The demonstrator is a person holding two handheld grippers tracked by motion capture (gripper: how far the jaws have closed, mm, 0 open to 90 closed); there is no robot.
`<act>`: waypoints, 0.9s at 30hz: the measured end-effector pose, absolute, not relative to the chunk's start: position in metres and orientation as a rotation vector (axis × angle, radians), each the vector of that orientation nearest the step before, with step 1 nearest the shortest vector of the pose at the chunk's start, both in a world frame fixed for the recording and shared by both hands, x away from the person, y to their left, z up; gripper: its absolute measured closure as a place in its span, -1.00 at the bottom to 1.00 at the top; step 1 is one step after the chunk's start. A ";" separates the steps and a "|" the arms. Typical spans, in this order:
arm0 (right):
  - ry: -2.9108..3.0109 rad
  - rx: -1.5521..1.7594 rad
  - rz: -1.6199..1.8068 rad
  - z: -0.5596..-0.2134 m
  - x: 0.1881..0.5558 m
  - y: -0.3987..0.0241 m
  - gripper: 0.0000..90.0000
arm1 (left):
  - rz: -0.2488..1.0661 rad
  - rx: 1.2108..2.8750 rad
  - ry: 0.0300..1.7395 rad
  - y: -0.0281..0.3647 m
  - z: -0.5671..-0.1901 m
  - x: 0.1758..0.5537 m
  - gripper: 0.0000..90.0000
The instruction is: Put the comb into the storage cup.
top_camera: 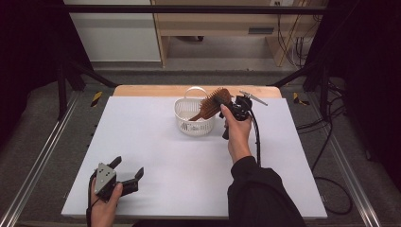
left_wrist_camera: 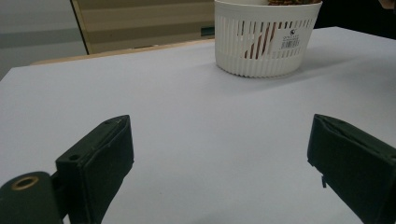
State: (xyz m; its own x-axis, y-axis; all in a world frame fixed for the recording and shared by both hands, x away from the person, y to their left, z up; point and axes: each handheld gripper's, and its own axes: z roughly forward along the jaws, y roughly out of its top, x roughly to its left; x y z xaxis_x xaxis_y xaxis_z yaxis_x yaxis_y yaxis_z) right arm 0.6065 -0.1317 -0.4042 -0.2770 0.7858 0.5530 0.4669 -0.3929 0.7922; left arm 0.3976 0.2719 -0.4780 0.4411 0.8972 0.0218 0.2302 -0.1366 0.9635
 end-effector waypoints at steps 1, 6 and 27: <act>1.547 1.700 1.720 -0.404 0.607 -0.133 -0.13 | 0.789 1.637 0.998 0.272 -0.478 0.398 -0.84; 1.546 1.700 1.723 -0.405 0.606 -0.133 -0.14 | 0.788 1.642 0.993 0.270 -0.478 0.398 -0.84; 1.568 1.682 1.718 -0.402 0.604 -0.139 -0.28 | 0.782 1.646 0.999 0.271 -0.479 0.398 -0.84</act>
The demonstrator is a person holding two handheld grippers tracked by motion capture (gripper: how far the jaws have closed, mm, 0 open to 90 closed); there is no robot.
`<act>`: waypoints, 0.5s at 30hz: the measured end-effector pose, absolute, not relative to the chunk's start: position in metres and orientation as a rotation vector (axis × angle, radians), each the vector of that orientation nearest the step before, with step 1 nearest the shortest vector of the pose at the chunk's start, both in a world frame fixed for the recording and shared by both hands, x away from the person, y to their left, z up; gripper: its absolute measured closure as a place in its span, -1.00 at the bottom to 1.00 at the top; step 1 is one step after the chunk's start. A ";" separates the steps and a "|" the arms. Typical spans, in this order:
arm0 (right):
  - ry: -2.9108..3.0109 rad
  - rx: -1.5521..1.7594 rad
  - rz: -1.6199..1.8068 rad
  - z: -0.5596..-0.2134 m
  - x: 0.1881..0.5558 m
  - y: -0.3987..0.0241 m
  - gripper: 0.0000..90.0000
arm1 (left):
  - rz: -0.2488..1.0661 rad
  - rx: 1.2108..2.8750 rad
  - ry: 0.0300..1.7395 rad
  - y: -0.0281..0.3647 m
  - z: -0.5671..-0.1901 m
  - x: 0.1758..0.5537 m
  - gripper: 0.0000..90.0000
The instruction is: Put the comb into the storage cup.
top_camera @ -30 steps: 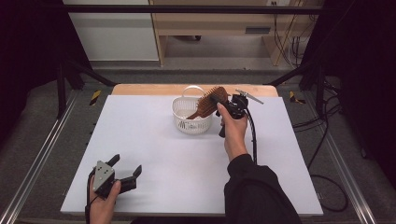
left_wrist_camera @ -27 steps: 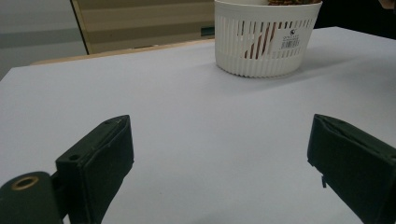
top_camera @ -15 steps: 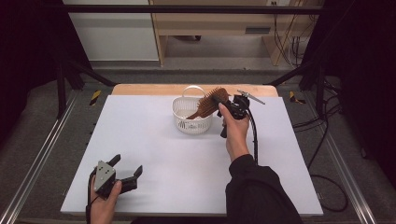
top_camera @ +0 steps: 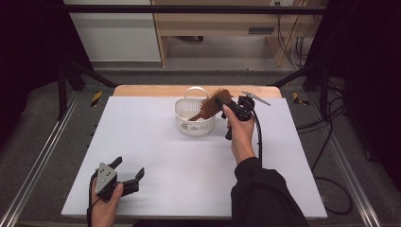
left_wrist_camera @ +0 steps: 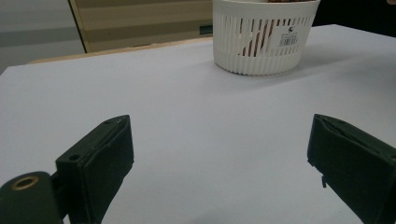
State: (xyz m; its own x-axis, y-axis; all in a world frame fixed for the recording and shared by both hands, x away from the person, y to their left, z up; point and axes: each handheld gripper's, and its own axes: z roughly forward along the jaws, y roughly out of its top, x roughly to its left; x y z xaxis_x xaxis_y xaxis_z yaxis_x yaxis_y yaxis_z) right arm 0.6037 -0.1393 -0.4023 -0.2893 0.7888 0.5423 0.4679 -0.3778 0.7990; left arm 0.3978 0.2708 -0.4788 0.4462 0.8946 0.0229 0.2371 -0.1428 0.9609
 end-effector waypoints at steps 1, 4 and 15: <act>1.570 1.682 1.718 -0.402 0.603 -0.140 -0.29 | 0.781 1.648 0.998 0.271 -0.479 0.398 -0.84; 1.582 1.672 1.717 -0.401 0.602 -0.142 -0.33 | 0.780 1.649 0.999 0.271 -0.479 0.398 -0.84; 1.559 1.638 1.723 -0.394 0.597 -0.149 -0.38 | 0.786 1.636 0.998 0.270 -0.478 0.397 -0.84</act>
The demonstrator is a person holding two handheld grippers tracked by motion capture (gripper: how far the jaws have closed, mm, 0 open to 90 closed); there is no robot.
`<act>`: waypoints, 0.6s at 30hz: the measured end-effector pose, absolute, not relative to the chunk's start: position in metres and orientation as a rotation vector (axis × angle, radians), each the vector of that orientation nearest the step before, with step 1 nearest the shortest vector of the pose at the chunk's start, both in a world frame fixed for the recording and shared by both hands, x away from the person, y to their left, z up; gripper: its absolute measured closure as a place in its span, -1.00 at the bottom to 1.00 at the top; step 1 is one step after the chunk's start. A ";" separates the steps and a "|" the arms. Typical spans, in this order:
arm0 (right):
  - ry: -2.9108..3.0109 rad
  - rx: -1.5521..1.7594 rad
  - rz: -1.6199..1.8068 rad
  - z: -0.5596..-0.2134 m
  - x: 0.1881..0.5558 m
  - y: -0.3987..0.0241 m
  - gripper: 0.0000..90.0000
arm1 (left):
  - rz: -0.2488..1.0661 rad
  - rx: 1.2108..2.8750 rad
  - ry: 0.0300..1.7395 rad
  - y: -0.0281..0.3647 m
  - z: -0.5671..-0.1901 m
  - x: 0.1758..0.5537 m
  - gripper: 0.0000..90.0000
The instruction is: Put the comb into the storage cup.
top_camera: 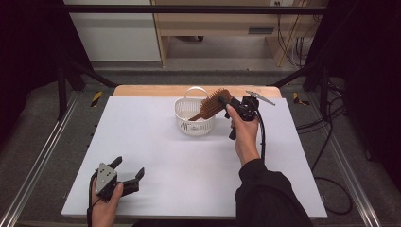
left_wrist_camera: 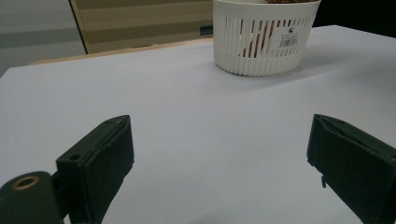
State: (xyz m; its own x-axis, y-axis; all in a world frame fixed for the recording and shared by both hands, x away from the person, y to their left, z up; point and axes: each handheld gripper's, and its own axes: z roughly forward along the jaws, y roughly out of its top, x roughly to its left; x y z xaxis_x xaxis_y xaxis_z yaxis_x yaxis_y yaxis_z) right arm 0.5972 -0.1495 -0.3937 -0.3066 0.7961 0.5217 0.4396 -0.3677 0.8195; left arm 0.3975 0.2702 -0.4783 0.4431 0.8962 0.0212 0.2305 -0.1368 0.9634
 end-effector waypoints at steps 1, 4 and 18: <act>1.557 1.637 1.725 -0.393 0.597 -0.150 -0.38 | 0.786 1.636 0.998 0.270 -0.478 0.397 -0.84; 1.556 1.633 1.731 -0.392 0.595 -0.151 -0.37 | 0.787 1.644 0.997 0.270 -0.478 0.398 -0.84; 1.544 1.628 1.731 -0.391 0.589 -0.159 -0.39 | 0.787 1.648 0.994 0.270 -0.478 0.398 -0.84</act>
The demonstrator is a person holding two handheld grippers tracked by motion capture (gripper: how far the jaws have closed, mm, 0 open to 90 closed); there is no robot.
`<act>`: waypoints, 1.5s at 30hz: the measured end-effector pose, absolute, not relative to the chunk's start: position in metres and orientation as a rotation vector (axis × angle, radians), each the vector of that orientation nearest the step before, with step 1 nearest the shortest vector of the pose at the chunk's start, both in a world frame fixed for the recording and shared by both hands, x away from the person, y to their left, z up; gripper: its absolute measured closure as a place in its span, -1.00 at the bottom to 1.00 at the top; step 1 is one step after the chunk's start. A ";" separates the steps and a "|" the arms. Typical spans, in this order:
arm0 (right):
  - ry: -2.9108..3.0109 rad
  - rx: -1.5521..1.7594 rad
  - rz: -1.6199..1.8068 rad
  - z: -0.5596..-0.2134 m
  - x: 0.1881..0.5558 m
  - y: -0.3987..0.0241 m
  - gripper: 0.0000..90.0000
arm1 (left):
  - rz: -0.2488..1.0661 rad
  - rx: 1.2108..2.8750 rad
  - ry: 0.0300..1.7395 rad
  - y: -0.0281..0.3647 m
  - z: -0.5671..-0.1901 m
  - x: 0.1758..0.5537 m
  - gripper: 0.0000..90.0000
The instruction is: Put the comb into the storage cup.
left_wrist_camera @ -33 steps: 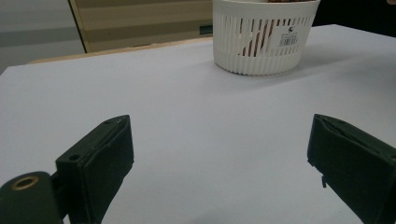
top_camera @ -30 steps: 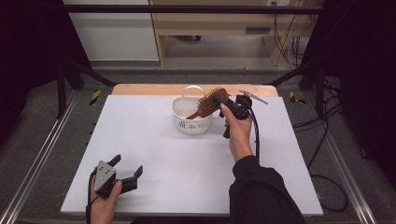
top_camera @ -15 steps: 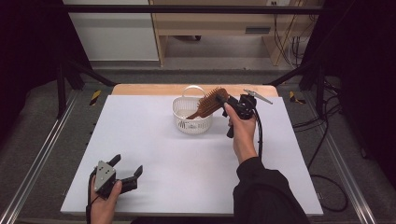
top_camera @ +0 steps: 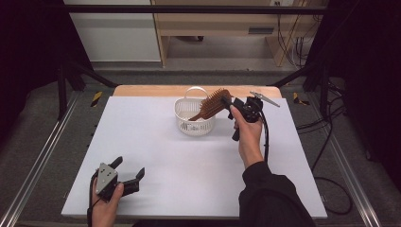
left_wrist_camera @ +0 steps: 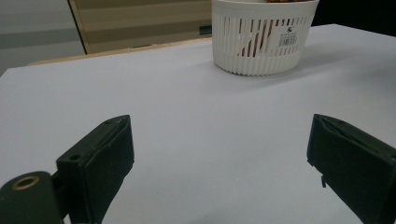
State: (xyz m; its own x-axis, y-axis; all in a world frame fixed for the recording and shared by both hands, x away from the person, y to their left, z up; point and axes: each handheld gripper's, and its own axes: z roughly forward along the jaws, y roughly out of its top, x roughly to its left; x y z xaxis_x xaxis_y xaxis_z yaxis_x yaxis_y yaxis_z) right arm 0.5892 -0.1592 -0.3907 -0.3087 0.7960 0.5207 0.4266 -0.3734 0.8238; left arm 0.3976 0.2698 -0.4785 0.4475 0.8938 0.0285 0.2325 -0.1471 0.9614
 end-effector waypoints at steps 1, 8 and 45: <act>1.541 1.627 1.739 -0.390 0.588 -0.161 -0.39 | 0.788 1.649 0.994 0.270 -0.479 0.398 -0.83; 1.529 1.621 1.749 -0.386 0.580 -0.168 -0.41 | 0.789 1.638 1.003 0.270 -0.479 0.398 -0.83; 1.678 1.353 1.662 -0.339 0.559 -0.181 -0.82 | 0.819 1.570 0.832 0.280 -0.466 0.384 -0.94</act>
